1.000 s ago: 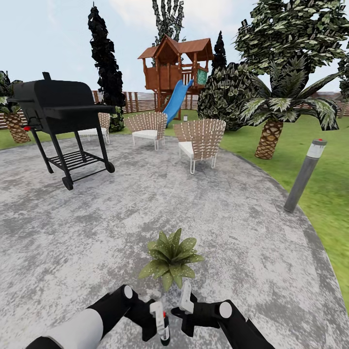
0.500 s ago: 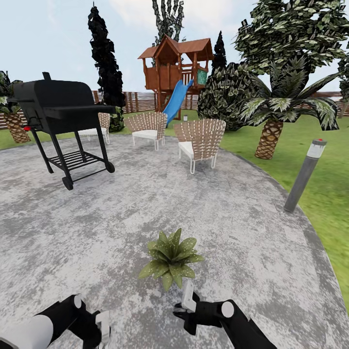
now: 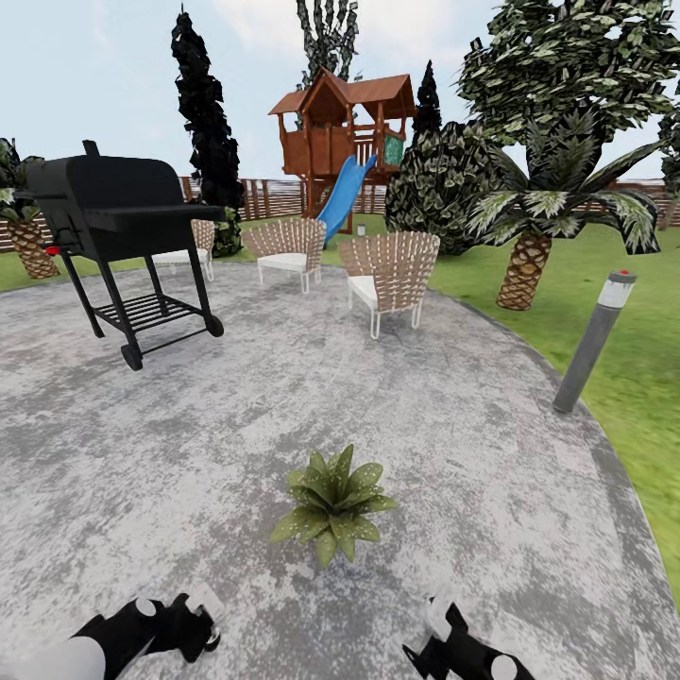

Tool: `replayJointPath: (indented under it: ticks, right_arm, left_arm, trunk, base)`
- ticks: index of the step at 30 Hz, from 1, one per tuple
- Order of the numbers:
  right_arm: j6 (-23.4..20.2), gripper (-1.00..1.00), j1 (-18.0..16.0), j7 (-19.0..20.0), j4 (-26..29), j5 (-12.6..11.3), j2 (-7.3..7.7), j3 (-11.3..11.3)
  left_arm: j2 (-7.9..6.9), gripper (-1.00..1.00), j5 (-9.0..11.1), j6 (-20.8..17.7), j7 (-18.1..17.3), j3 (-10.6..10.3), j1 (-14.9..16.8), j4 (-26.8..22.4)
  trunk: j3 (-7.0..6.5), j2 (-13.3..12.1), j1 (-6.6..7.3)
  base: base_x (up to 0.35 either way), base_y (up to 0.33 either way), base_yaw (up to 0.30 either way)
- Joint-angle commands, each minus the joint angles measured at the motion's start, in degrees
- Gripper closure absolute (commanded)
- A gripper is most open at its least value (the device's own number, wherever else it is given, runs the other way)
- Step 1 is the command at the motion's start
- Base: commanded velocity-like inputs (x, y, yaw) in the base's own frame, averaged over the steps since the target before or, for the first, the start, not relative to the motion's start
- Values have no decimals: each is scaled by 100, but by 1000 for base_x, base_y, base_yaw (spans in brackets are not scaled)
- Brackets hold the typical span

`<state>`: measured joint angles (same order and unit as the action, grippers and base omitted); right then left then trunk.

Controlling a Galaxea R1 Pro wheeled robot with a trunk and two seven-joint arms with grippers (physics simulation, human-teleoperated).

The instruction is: Pick up the pesticide atomizer in the garden and spray insectifuge to fully cover both potted plants in the garden.

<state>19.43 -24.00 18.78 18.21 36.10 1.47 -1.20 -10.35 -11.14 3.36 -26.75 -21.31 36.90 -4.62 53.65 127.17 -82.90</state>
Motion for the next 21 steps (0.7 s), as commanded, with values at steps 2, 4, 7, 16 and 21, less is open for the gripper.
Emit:
replayJointPath:
  ticks: [2, 4, 7, 16, 21]
  right_arm:
    - [205, -100, 4, -176, -319, 19, 13, -654]
    - [296, -100, 8, -399, -461, 19, 35, -1265]
    - [349, -100, 17, -1011, -530, 19, 39, -1830]
    - [909, -100, 90, -1430, -547, 25, 46, -1946]
    - [913, -100, 97, -1440, -549, 20, 40, -1959]
  left_arm:
    - [178, 100, 486, 61, 513, -6, -123, 3]
    - [356, 100, 931, 87, 1099, -3, -252, 4]
    - [493, 100, 1596, 172, 1993, 12, -368, 5]
    - [488, 100, 2723, 624, 2504, 9, -850, 6]
    - [517, 100, 2771, 638, 3006, 8, -939, 5]
  trunk:
    - [5, 2, 1]
    - [5, 2, 1]
    - [5, 2, 1]
    - [5, 2, 1]
    - [8, 2, 1]
  base:
    - [0, 0, 0]
    - [0, 0, 0]
    - [0, 0, 0]
    - [0, 0, 0]
    - [0, 0, 14]
